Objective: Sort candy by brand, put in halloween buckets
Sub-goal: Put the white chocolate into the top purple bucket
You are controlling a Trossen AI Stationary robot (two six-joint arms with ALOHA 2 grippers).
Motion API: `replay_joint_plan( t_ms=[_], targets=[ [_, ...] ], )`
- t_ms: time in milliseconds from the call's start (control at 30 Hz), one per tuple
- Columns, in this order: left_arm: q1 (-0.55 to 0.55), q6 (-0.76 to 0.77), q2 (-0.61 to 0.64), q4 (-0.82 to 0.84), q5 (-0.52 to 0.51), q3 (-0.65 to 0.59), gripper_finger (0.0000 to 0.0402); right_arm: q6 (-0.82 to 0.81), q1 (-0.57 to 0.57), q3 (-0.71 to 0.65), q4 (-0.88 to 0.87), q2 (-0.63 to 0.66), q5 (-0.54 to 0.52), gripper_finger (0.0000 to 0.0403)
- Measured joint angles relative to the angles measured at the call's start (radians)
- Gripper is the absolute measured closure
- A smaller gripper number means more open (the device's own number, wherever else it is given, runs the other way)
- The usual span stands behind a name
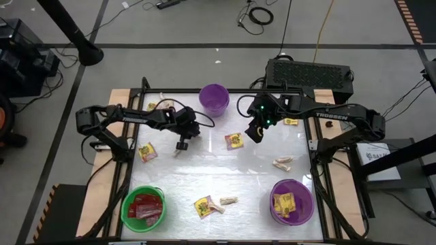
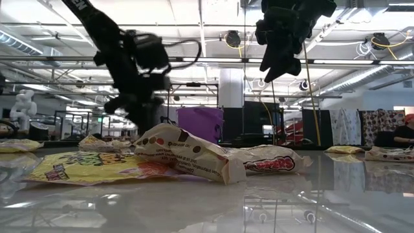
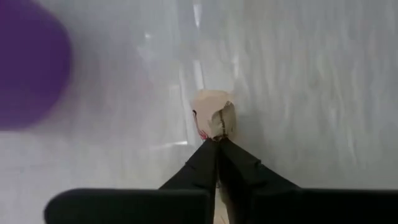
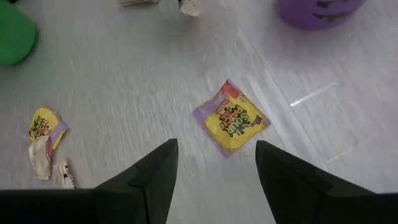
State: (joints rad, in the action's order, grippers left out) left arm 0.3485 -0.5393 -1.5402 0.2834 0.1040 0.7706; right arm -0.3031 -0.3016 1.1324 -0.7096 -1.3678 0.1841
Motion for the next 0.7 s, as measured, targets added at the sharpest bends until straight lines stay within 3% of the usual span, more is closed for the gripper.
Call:
replay_joint_plan(
  t_ms=[367, 500, 700],
  targets=[
    [-0.023, 0.01, 0.119, -0.051, -0.048, 0.158, 0.0396, -0.003, 0.0, 0.0, -0.028, 0.0, -0.002, 0.0195],
    [0.004, 0.02, 0.109, -0.175, -0.138, 0.208, 0.0396, 0.0, 0.0, 0.0, -0.025, 0.0, -0.005, 0.0195],
    [0.088, 0.218, 0.059, -0.383, -0.173, 0.216, 0.0396, 0.008, 0.0, 0.0, -0.017, 0.0, -0.063, 0.0195]
  ],
)
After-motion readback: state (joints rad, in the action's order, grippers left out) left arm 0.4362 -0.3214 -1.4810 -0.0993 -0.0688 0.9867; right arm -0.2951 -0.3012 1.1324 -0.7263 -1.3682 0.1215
